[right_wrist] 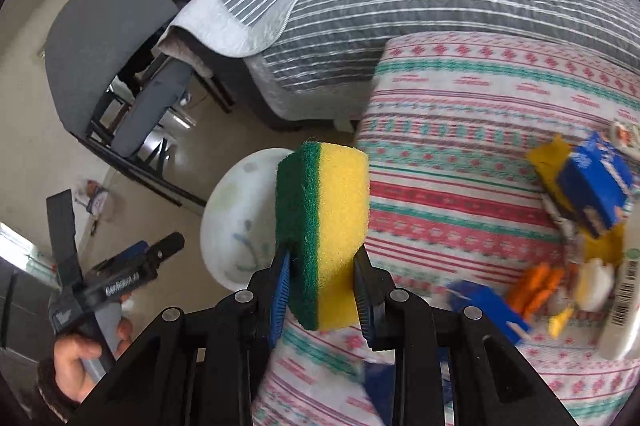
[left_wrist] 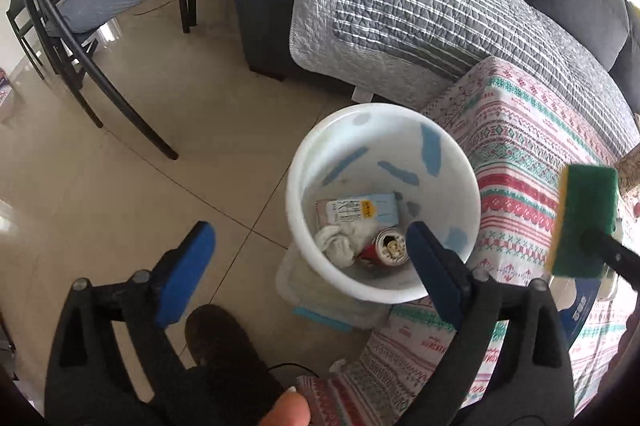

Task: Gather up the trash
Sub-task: 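Move the yellow-green sponge over the white bin and open the right tool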

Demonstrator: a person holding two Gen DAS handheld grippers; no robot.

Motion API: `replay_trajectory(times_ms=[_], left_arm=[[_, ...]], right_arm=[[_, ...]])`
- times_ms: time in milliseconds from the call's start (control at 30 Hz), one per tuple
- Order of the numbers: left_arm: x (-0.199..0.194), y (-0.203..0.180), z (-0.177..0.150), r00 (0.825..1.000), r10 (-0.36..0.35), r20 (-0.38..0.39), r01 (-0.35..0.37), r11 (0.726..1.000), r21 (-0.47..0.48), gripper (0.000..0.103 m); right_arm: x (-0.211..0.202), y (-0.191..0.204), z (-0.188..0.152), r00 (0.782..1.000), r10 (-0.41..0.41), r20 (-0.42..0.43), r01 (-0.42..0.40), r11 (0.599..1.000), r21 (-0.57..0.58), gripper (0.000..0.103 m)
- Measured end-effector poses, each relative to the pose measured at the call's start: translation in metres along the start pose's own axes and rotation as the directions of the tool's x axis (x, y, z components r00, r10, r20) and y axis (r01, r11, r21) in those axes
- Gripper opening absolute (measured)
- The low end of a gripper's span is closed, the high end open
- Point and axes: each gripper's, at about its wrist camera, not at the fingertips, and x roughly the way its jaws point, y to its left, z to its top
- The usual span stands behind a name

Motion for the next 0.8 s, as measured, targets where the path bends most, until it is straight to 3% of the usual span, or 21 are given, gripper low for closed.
replay_trajectory(times_ms=[267,633,700,733,800], left_arm=[[-0.006,0.008,-0.004,1.0,-0.014,-0.021,0.014,1.0,-0.012,0.096],[-0.013,0.006,-0.003,1.0,-0.03,-0.009,0.03,0.999,0.016,0.096],[-0.013,0.005,-0.003,1.0,-0.023,-0.007,0.023,0.999,0.024,0.096],[-0.014,0.005,-0.004,1.0,-0.02,-0.007,0.02,0.999,0.025,0.096],[-0.014,0.006,-0.005,1.0,-0.019,-0.008,0.02,0.999,0.025,0.096]], right_arm=[[0.044,0.036,0.011,0.998,-0.031,-0.045,0.029,0.998,-0.055,0.03],[0.076,0.04,0.022,0.998,-0.013,-0.06,0.011,1.0,-0.017,0.034],[0.075,0.039,0.023,0.998,0.021,-0.054,-0.021,1.0,-0.006,0.045],[0.073,0.038,0.023,0.998,0.038,-0.049,-0.037,0.999,0.004,0.057],[0.066,0.037,0.024,0.999,0.039,-0.025,-0.038,0.999,0.013,0.062]])
